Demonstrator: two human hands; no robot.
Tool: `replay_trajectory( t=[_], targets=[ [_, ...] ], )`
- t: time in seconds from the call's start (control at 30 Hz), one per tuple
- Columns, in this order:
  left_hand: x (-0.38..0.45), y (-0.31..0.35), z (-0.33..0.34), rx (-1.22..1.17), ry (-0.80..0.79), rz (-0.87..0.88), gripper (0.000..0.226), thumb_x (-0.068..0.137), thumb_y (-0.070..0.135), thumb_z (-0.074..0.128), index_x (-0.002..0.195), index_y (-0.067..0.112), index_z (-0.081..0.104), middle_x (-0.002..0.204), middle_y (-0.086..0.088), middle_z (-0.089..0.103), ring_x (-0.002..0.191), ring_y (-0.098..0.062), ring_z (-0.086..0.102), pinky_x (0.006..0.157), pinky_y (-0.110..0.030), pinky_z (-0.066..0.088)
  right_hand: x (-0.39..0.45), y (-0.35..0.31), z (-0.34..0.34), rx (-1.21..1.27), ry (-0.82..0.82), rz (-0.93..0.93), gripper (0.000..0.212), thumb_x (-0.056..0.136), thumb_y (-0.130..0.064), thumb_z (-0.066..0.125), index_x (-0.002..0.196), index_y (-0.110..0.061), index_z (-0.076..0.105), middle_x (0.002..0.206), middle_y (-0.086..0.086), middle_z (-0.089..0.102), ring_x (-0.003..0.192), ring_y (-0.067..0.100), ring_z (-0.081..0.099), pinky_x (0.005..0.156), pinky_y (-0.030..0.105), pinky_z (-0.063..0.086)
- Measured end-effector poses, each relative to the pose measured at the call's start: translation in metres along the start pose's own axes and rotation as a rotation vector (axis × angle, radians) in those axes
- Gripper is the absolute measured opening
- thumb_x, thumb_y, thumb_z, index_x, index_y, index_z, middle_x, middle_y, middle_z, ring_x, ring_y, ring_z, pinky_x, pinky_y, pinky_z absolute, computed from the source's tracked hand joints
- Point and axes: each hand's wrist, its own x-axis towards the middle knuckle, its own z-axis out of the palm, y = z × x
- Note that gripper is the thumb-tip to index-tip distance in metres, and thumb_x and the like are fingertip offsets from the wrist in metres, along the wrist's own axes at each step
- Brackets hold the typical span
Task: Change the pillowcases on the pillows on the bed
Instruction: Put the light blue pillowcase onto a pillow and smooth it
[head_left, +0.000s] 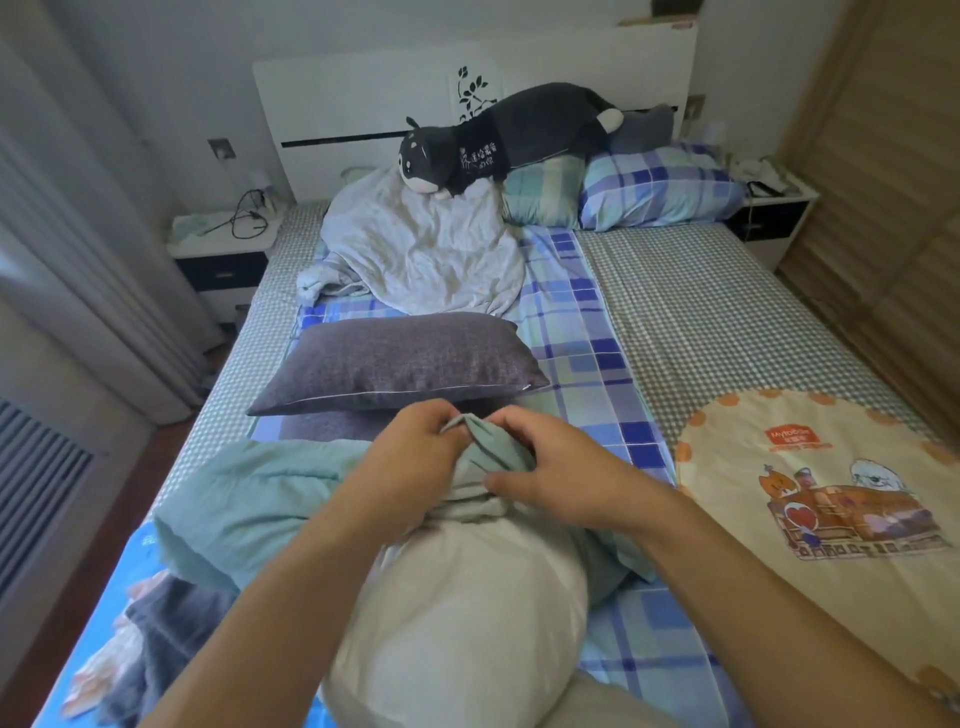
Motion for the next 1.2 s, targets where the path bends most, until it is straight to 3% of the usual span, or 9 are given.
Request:
replay_trajectory(
  t=[0.13,0.2,0.33,0.53,0.67,0.8,0.97,1.13,1.2],
  targets=[
    [-0.004,-0.003,0.005,-0.345,-0.308,-0.083,0.011,0.095,0.019,0.069,0.085,0.016,0.066,0.082,-0.010,0.068,0.079,-0.022,0.061,0.082,-0.044,0.051,0.006,0.013,0.009,-0.235,0.152,0.068,0.016,0.074,-0.016,0.067,0.073,-0.025,0.054,0.069,-0.007,0.059,0.067,0.012,0.054,0.059,0.034,0.045],
    [-0.004,-0.007,0.002,-0.220,-0.395,-0.059,0.030,0.080,0.034,0.081,0.094,0.017,0.061,0.087,-0.007,0.071,0.079,-0.017,0.063,0.079,-0.040,0.053,0.011,0.020,0.014,-0.362,0.305,0.087,0.015,0.078,-0.017,0.063,0.068,-0.020,0.053,0.066,-0.005,0.055,0.069,0.019,0.052,0.055,0.037,0.040],
    [0.000,-0.012,0.009,0.471,-0.004,0.171,0.014,0.084,0.027,0.062,0.095,0.025,0.054,0.091,-0.001,0.067,0.086,-0.027,0.063,0.078,-0.043,0.053,0.013,0.024,0.029,-0.486,0.559,-0.047,0.016,0.074,-0.006,0.056,0.074,-0.022,0.054,0.079,-0.009,0.047,0.080,0.018,0.045,0.059,0.033,0.032],
    [0.006,-0.027,0.022,0.729,0.308,0.354,0.022,0.076,0.006,0.060,0.095,0.017,0.057,0.091,-0.003,0.056,0.072,-0.033,0.059,0.055,-0.042,0.048,0.006,0.012,0.043,0.027,0.515,0.035,0.045,0.075,0.008,0.057,0.097,-0.030,0.065,0.082,-0.011,0.071,0.078,0.006,0.065,0.070,0.032,0.054],
    [-0.003,-0.016,0.005,0.030,0.007,0.069,0.033,0.079,-0.006,0.057,0.098,0.021,0.060,0.073,0.002,0.065,0.065,-0.018,0.060,0.055,-0.027,0.043,0.013,0.021,0.026,0.103,0.522,0.115,0.046,0.074,0.012,0.049,0.087,-0.029,0.065,0.076,-0.005,0.070,0.076,0.012,0.066,0.069,0.034,0.055],
    [-0.010,-0.012,-0.015,-0.695,-0.452,-0.073,0.054,0.065,-0.019,0.062,0.111,0.009,0.060,0.087,-0.022,0.063,0.074,-0.029,0.061,0.065,-0.033,0.053,0.015,0.017,0.017,0.063,0.364,0.113,0.040,0.080,0.008,0.050,0.089,-0.026,0.069,0.084,-0.005,0.072,0.081,0.009,0.066,0.065,0.020,0.051],
    [-0.015,-0.025,-0.010,-0.861,-0.683,-0.128,0.068,0.074,-0.020,0.063,0.137,0.002,0.049,0.124,-0.028,0.056,0.114,-0.040,0.053,0.094,-0.044,0.054,0.015,0.023,0.015,0.140,0.378,0.160,0.044,0.078,0.012,0.047,0.090,-0.024,0.070,0.081,0.006,0.072,0.079,0.022,0.069,0.069,0.037,0.055],
    [-0.014,-0.020,-0.006,-1.014,-0.574,-0.218,0.048,0.074,-0.014,0.064,0.119,0.004,0.060,0.110,-0.022,0.064,0.099,-0.034,0.065,0.093,-0.043,0.056,-0.001,0.015,0.012,-0.335,0.348,0.140,0.040,0.090,-0.019,0.066,0.123,-0.036,0.053,0.110,-0.016,0.040,0.109,0.009,0.041,0.087,0.024,0.038],
    [-0.014,-0.019,-0.004,-1.069,-0.530,-0.271,0.047,0.073,-0.013,0.063,0.117,0.003,0.060,0.112,-0.023,0.064,0.103,-0.036,0.064,0.097,-0.046,0.053,-0.022,0.004,0.016,-0.183,0.506,0.075,0.018,0.091,-0.038,0.066,0.103,-0.033,0.053,0.102,-0.017,0.045,0.094,0.004,0.047,0.080,0.020,0.040]
  ],
)
